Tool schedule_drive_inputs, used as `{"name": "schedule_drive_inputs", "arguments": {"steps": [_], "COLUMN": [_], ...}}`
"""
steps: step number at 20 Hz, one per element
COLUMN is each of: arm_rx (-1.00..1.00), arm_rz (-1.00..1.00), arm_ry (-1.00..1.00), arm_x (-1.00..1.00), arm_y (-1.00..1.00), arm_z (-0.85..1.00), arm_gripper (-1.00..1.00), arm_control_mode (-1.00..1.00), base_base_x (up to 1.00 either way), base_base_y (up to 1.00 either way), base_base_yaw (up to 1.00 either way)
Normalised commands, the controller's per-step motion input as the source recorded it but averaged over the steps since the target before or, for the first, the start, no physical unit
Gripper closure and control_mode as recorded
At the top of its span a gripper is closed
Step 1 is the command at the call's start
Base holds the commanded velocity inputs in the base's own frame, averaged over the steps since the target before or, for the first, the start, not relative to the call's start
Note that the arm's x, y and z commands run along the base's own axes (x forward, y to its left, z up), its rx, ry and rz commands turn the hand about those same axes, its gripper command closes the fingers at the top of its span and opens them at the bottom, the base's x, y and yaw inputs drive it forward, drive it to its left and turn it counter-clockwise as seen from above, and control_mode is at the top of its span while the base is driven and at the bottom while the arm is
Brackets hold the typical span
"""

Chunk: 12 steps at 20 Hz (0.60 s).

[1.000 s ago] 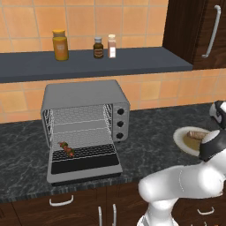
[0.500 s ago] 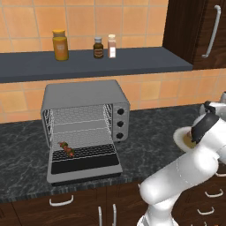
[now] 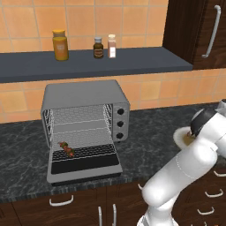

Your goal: Pick up the kebab skewer and baguette bread, and place them inside the toaster oven. Close the toaster oven door and start by setting the timer.

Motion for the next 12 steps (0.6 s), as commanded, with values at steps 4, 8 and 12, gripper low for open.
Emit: {"name": "schedule_drive_inputs", "arguments": {"steps": [4, 8, 12], "arm_rx": [0.00, 0.00, 0.00], "arm_rz": [0.00, 0.00, 0.00], "arm_ry": [0.00, 0.00, 0.00], "arm_x": [0.34, 0.32, 0.24], "arm_y": [-0.20, -0.28, -0.34], "arm_z": [-0.21, -0.13, 0.00], "arm_gripper": [-1.00, -1.00, -1.00], "arm_control_mode": [-1.00, -1.00, -1.00], "base_base_x": [0.00, 0.00, 0.00], "base_base_y": [0.00, 0.00, 0.00], "base_base_yaw": [0.00, 0.00, 0.00]}}
